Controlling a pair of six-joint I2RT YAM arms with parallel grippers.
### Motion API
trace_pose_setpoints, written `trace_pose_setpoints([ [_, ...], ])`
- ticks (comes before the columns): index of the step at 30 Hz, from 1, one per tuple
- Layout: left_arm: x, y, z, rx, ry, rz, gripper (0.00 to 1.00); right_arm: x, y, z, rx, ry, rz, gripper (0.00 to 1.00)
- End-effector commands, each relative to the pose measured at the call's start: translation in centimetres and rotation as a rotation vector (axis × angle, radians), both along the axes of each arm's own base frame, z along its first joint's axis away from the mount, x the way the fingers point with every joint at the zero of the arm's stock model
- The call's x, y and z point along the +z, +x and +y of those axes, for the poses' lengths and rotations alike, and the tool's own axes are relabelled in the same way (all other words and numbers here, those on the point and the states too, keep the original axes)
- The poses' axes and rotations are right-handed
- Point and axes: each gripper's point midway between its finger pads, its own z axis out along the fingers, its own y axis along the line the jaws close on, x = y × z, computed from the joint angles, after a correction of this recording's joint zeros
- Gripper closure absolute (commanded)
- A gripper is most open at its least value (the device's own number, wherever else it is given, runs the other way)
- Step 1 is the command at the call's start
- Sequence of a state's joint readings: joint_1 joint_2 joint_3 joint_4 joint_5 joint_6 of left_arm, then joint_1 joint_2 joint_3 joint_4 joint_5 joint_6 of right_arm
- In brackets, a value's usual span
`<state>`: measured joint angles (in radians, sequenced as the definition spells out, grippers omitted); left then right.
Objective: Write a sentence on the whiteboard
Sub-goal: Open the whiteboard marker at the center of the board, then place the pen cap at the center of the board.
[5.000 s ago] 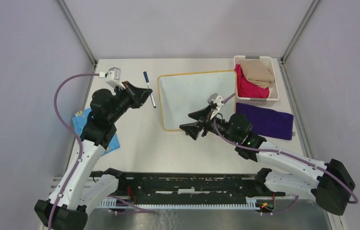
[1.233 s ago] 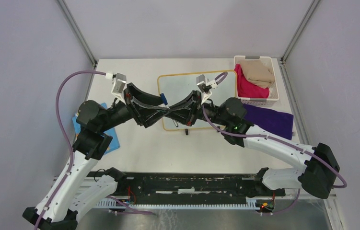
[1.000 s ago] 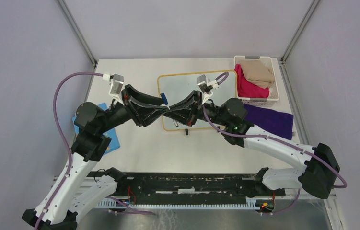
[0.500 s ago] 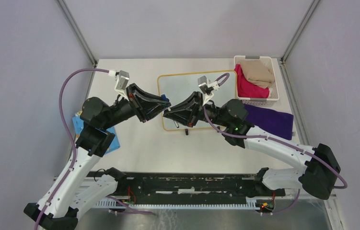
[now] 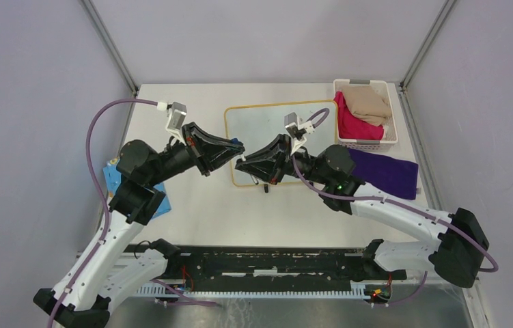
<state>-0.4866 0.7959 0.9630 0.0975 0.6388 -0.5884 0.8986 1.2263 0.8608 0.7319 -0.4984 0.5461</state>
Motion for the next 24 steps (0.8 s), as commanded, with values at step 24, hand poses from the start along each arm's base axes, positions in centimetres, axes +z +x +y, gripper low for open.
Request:
trace_pose_setpoints([
  [24, -9.6, 6.6, 13.4, 0.888, 0.361, 0.312, 0.98, -8.3, 5.4, -9.3, -0.561, -0.344, -0.04, 1.0],
])
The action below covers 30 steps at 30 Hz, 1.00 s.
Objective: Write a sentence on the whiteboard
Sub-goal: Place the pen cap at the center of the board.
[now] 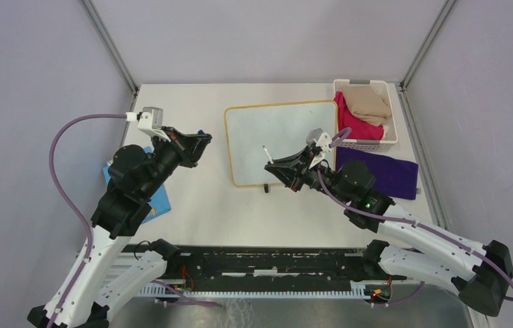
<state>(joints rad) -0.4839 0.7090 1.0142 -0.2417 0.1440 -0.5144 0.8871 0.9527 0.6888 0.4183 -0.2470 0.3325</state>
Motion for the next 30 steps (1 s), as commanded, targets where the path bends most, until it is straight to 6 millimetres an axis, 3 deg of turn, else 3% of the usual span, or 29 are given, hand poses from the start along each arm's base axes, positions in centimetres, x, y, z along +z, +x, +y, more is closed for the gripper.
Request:
trace_pose_setpoints([
  [1, -9.2, 2.2, 7.9, 0.419, 0.332, 0.276, 0.98, -3.3, 4.2, -4.3, -0.311, -0.189, -0.02, 1.0],
  [5, -15.6, 2.8, 9.2, 0.5, 0.46, 0.466, 0.98, -4.1, 4.9, -5.8, -0.392, -0.243, -0.017, 1.0],
  [9, -19.2, 4.2, 9.0, 0.52, 0.459, 0.572, 0.98, -4.2, 5.7, -7.3, -0.484, -0.227, 0.012, 1.0],
  [17, -23.1, 7.4, 9.5, 0.543, 0.414, 0.681, 0.98, -4.8, 5.3, -10.1, -0.568, -0.092, 0.044, 1.0],
  [21, -24.8, 9.0, 10.0, 0.553, 0.405, 0.724, 0.98, -4.6, 4.5, -10.2, -0.521, -0.042, 0.021, 1.0],
  [30, -29.2, 11.5, 10.2, 0.53, 0.474, 0.85, 0.98, -4.2, 3.9, -9.7, -0.458, -0.107, -0.046, 1.0],
])
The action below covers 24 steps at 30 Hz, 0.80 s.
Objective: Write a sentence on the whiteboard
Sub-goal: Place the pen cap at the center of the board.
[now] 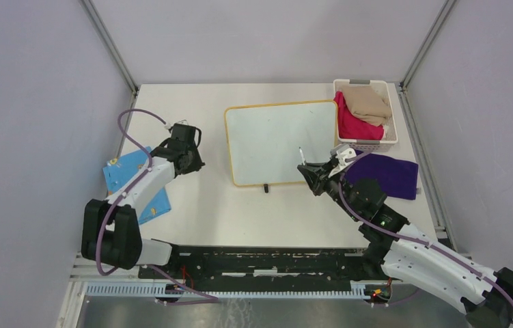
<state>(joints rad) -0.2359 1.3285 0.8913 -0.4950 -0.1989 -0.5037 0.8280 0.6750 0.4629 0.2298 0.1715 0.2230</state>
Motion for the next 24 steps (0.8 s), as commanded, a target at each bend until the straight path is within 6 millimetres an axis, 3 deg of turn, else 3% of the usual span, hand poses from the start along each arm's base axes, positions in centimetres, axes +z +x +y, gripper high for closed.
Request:
trace_pose_setpoints([
  [1, 0.0, 2.7, -1.1, -0.018, -0.028, -0.011, 0.98, 3.0, -0.2, 0.1, 0.026, 0.016, -0.085, 1.0],
  [6, -2.6, 2.8, -1.5, -0.033, -0.027, 0.068, 0.98, 2.9, 0.1, -0.5, -0.008, 0.003, -0.089, 1.0],
  [24, -7.1, 2.3, -2.1, -0.056, -0.036, 0.193, 0.97, 2.6, 0.2, -0.5, -0.015, -0.004, -0.08, 1.0],
])
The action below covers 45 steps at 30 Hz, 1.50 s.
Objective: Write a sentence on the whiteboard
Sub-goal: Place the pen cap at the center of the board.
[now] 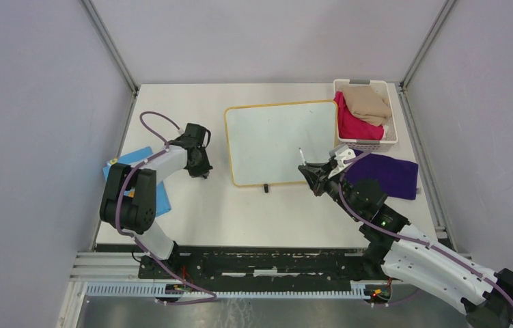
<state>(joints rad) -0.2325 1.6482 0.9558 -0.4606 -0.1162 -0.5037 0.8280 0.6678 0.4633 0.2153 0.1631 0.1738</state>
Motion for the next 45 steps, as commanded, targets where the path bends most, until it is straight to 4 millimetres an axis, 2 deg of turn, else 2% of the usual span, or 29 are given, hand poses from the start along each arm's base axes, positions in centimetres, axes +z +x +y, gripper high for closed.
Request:
trace_pose_setpoints([
  [1, 0.2, 1.4, -0.5, -0.016, -0.021, -0.033, 0.96, 2.8, 0.3, -0.4, -0.021, 0.041, -0.055, 1.0],
  [12, -0.9, 0.9, -0.7, -0.024, -0.023, 0.003, 0.81, 3.0, 0.3, -0.5, -0.024, 0.037, -0.057, 1.0],
  [29, 2.4, 1.3, -0.4, 0.003, -0.03, -0.098, 0.57, 3.1, 0.4, 0.0, -0.01, 0.023, -0.04, 1.0],
  [32, 4.5, 1.5, -0.1, 0.025, -0.036, -0.158, 0.51, 3.3, 0.4, 0.2, -0.002, 0.026, -0.037, 1.0],
  [36, 9.1, 1.5, 0.6, 0.06, -0.038, -0.284, 0.38, 3.9, 0.5, 0.8, 0.019, 0.018, -0.039, 1.0],
  [39, 13.8, 1.1, 0.7, 0.061, -0.073, -0.429, 0.33, 4.5, 0.5, 1.6, 0.054, -0.004, -0.047, 1.0],
  [41, 18.1, 0.6, 0.0, 0.008, -0.134, -0.574, 0.33, 5.2, 0.4, 2.3, 0.087, -0.025, -0.062, 1.0],
  [43, 22.0, -0.1, -1.5, -0.089, -0.209, -0.712, 0.32, 5.7, 0.2, 3.0, 0.126, -0.048, -0.074, 1.0],
  [45, 25.7, -1.1, -3.8, -0.226, -0.306, -0.84, 0.32, 6.2, 0.2, 3.6, 0.155, -0.068, -0.084, 1.0],
])
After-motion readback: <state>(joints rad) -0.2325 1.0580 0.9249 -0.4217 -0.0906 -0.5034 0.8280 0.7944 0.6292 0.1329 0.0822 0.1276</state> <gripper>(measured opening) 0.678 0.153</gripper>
